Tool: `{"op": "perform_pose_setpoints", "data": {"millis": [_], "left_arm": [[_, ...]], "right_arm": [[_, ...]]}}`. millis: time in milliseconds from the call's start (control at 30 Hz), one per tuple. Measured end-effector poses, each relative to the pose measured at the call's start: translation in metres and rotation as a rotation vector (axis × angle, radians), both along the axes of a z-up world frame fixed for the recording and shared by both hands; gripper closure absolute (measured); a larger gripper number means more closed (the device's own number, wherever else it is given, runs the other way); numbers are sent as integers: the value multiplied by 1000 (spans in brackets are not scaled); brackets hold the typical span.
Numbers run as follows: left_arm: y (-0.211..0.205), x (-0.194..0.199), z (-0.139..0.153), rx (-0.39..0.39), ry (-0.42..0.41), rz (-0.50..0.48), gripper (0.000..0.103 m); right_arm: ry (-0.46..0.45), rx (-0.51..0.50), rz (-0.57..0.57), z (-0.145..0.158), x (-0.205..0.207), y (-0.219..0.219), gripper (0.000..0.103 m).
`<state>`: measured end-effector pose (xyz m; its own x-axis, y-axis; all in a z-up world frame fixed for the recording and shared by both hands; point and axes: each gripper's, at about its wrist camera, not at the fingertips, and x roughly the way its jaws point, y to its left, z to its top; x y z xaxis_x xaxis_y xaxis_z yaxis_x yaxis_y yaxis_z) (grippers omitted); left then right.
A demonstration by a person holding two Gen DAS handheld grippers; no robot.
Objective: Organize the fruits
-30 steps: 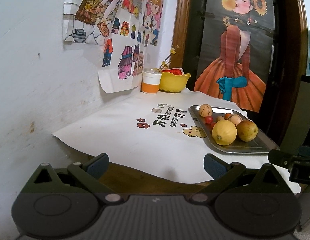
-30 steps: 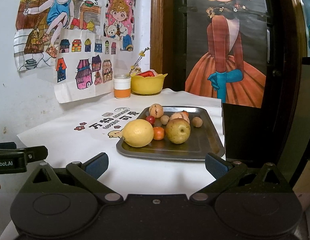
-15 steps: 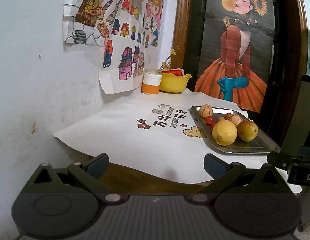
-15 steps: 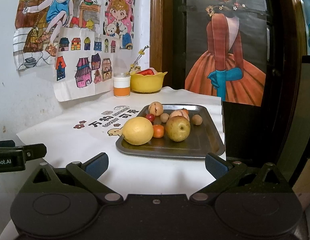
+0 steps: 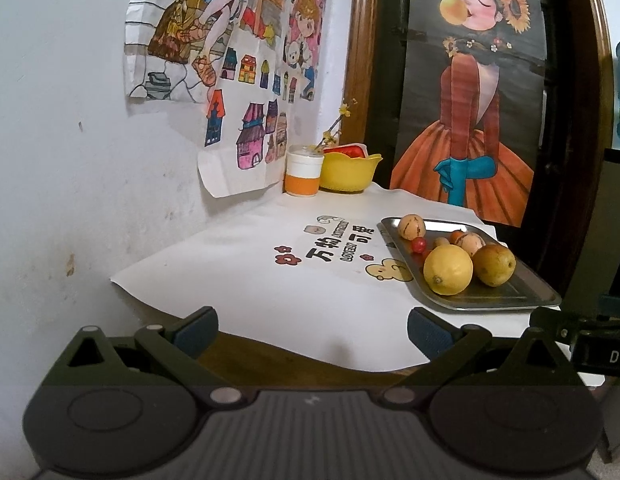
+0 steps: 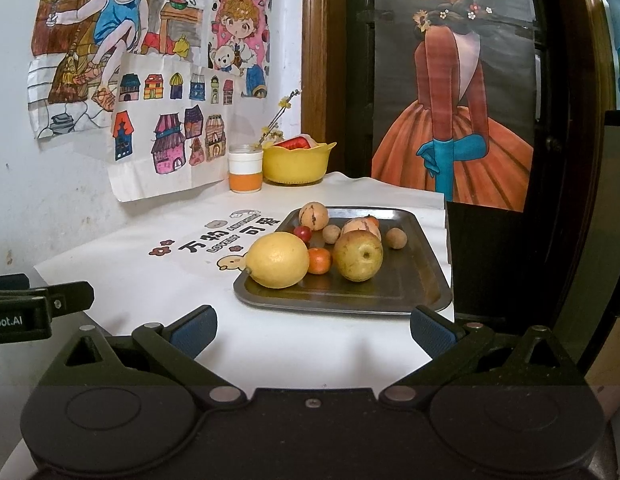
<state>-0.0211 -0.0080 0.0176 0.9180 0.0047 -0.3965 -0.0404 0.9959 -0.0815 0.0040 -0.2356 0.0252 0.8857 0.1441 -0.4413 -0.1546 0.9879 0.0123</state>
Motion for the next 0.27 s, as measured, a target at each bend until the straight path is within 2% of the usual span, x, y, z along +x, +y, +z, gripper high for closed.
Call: {"op": "perform_pose_setpoints", "data": {"millis": [267], "left_arm": [[-1, 0, 0, 1, -1, -1, 0]], "right_arm": [[1, -2, 0, -2, 0, 0, 1]]}}
